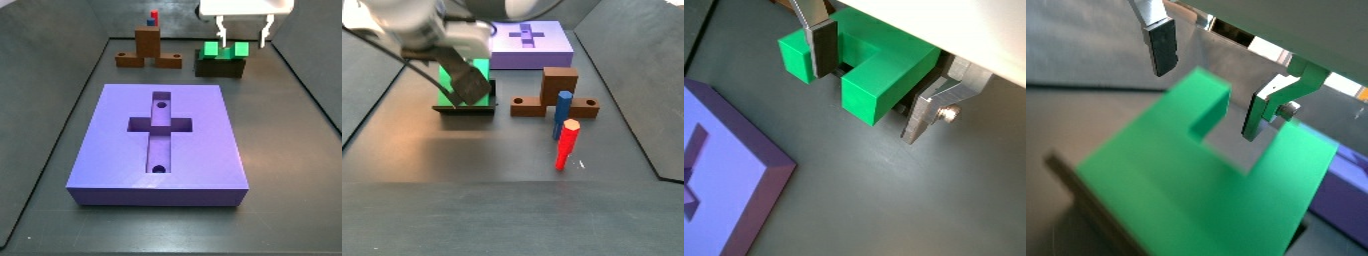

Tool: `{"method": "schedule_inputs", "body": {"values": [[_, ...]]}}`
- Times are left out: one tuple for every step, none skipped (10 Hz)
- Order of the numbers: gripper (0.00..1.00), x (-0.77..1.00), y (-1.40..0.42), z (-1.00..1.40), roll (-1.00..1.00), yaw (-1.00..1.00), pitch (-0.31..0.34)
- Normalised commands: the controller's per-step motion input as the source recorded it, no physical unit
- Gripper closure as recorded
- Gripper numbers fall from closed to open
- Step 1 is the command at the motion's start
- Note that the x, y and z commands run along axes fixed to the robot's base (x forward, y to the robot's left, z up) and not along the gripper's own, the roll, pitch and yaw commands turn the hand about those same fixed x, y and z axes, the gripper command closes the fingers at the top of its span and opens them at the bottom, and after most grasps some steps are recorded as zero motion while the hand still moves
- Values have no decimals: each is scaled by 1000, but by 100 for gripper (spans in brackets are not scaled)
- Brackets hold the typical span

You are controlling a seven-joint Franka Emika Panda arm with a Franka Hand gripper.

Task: Pick up the green object. Move up. Place the green object on the fixture. Regrasp the green object. Move to above the board. Insert the green object.
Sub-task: Regrasp the green object.

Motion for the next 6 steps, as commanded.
{"method": "schedule_inputs", "body": {"values": [[0,0,0,649,471,0,-109],[0,0,-126,554,1000,0,-137],[0,0,-223,123,1000,0,-203],[0,0,-226,34,1000,0,-183],[0,0,-223,31,1000,0,-157],[0,0,-223,29,1000,0,-149]]}}
